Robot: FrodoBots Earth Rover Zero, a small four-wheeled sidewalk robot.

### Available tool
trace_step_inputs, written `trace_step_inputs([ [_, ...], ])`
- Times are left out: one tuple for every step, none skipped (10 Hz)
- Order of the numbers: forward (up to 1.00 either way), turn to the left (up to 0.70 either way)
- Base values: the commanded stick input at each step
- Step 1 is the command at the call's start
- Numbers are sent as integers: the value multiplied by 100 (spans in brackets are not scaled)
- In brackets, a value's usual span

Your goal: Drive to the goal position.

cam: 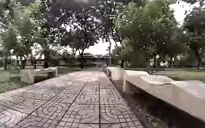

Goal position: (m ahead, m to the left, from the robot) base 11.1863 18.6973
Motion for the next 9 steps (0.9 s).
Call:
trace_step_inputs([
  [100,0],
  [100,0],
  [100,0],
  [100,0],
  [100,0],
  [100,20],
  [100,27],
  [100,27],
  [100,15],
])
